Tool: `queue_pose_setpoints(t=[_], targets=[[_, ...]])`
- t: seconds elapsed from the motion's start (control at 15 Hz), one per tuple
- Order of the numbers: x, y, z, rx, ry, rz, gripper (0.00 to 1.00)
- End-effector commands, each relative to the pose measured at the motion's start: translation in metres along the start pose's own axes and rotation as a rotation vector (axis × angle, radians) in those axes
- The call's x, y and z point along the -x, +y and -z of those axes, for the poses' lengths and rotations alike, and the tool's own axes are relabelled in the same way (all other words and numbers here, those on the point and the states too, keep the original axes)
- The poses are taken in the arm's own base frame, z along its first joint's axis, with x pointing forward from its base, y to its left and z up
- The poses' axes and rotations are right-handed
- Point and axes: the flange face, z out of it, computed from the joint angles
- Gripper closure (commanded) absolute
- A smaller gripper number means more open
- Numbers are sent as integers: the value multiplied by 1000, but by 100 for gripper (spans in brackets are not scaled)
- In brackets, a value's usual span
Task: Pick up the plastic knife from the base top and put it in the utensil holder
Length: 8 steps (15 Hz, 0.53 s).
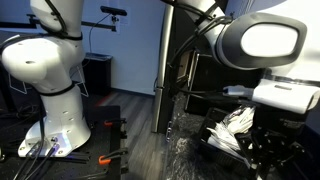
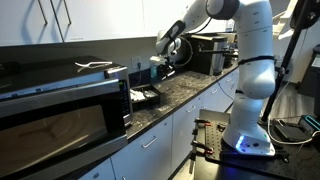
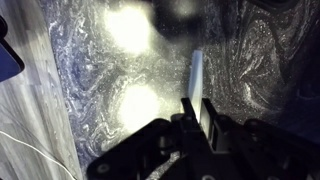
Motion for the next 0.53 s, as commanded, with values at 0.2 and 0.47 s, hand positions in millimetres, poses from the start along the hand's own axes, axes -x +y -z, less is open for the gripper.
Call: queue_pose_setpoints(t=[0.2, 0.47], targets=[[77, -27, 8, -6, 25, 341, 97], [127, -38, 8, -16, -2, 579, 97]])
